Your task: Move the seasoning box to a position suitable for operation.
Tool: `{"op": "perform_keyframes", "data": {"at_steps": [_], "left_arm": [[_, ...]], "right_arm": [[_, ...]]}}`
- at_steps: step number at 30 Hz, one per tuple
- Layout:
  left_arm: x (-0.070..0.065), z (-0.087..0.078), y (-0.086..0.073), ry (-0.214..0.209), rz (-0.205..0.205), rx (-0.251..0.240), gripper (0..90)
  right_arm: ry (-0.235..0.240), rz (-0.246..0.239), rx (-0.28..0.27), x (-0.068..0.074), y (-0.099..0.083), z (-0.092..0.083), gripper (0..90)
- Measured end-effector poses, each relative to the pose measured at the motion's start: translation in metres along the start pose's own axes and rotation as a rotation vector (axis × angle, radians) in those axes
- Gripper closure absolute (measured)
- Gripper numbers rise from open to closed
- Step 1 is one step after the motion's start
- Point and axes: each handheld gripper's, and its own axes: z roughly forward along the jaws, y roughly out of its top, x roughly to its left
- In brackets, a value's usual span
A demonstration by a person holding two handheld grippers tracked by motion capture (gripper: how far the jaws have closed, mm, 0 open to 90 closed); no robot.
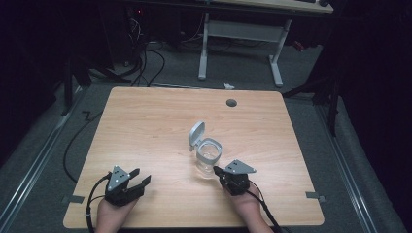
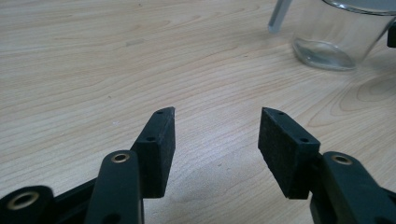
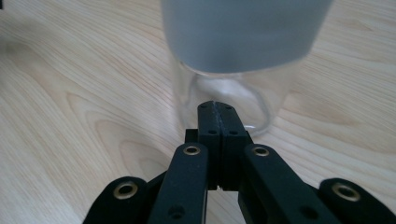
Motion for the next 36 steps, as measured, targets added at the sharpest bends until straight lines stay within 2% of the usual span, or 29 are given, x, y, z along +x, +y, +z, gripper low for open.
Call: {"op": "perform_keyframes", "data": {"at_steps": [5, 8, 11, 16, 19, 23, 25, 29, 36], "left_arm": [[0.0, 0.0, 0.0, 0.0, -0.005, -0.002, 46.8], [0.001, -0.001, 0.001, 0.003, -0.011, -0.008, 46.8], [0.002, -0.002, 0.002, 0.006, -0.007, -0.012, 46.9], [0.005, -0.004, 0.004, 0.011, -0.018, -0.019, 47.1], [0.004, -0.003, 0.003, 0.011, -0.013, -0.024, 47.6], [0.002, -0.001, 0.001, 0.012, -0.009, -0.025, 49.0], [0.002, 0.0, 0.0, 0.017, -0.007, -0.021, 50.1], [0.001, -0.001, -0.002, 0.019, 0.004, -0.021, 50.9], [0.003, -0.002, 0.0, 0.019, -0.011, -0.028, 50.6]], "right_arm": [[0.033, -0.016, -0.006, 0.01, 0.011, 0.013, 89.9], [0.041, -0.006, -0.009, 0.01, 0.012, 0.012, 90.0], [0.022, 0.007, -0.009, 0.002, 0.008, 0.007, 90.0], [-0.065, 0.055, -0.013, -0.028, 0.006, 0.005, 90.0], [-0.104, 0.077, -0.007, -0.045, 0.009, 0.012, 90.0], [-0.122, 0.097, -0.002, -0.056, 0.015, 0.026, 90.0], [-0.116, 0.102, -0.004, -0.058, 0.019, 0.032, 90.0], [-0.11, 0.081, -0.009, -0.058, 0.026, 0.04, 90.0], [-0.094, 0.059, -0.009, -0.054, 0.033, 0.044, 90.0]]}}
